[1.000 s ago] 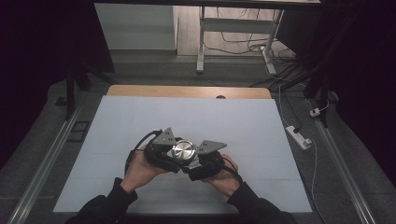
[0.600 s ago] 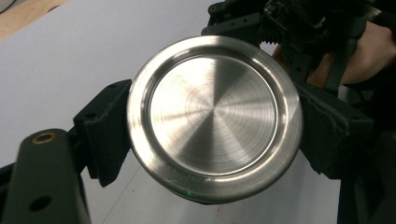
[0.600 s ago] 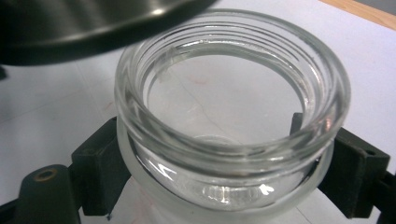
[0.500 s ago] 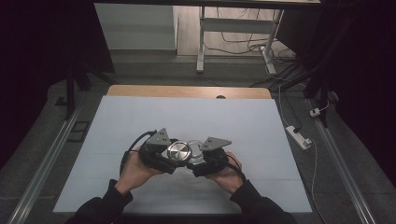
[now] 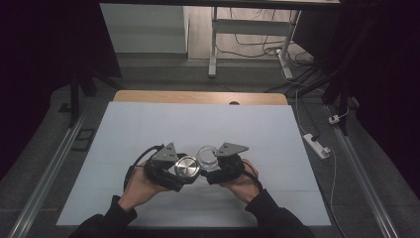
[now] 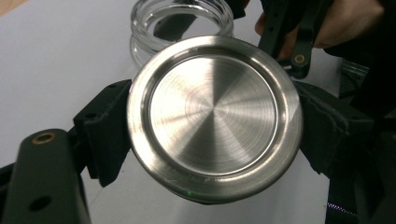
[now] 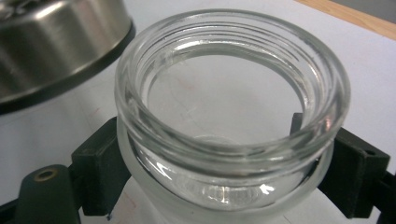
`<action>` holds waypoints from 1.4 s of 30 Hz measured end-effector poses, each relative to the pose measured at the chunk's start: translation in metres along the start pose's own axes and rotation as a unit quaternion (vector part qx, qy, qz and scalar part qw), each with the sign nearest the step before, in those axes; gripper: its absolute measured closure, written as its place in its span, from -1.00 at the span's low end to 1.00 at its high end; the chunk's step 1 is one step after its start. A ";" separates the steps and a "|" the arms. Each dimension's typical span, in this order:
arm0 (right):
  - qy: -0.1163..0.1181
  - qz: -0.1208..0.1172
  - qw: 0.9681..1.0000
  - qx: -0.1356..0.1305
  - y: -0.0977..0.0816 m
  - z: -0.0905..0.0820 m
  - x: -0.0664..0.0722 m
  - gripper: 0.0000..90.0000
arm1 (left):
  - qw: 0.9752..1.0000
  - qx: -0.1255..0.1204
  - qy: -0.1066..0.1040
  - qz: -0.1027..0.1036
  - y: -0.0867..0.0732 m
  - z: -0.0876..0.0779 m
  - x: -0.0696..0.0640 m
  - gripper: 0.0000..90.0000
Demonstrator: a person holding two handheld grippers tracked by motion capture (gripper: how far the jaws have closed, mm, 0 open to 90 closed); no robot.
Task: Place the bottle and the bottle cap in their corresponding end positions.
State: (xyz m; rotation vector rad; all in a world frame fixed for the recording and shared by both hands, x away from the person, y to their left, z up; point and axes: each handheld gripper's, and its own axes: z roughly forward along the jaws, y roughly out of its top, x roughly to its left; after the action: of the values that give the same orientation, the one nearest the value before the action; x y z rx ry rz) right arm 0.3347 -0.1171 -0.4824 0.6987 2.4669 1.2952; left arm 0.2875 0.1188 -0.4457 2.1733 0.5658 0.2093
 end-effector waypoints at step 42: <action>-0.046 0.020 0.999 0.002 0.022 0.046 -0.043 -0.67 | 0.999 0.017 -0.035 0.016 -0.026 0.040 -0.029 -0.57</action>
State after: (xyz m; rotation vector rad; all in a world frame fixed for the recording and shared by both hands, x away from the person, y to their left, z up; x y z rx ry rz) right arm 0.3980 -0.0974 -0.4899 0.7957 2.3940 1.2436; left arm 0.2670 0.0911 -0.4896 2.2157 0.4975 0.1404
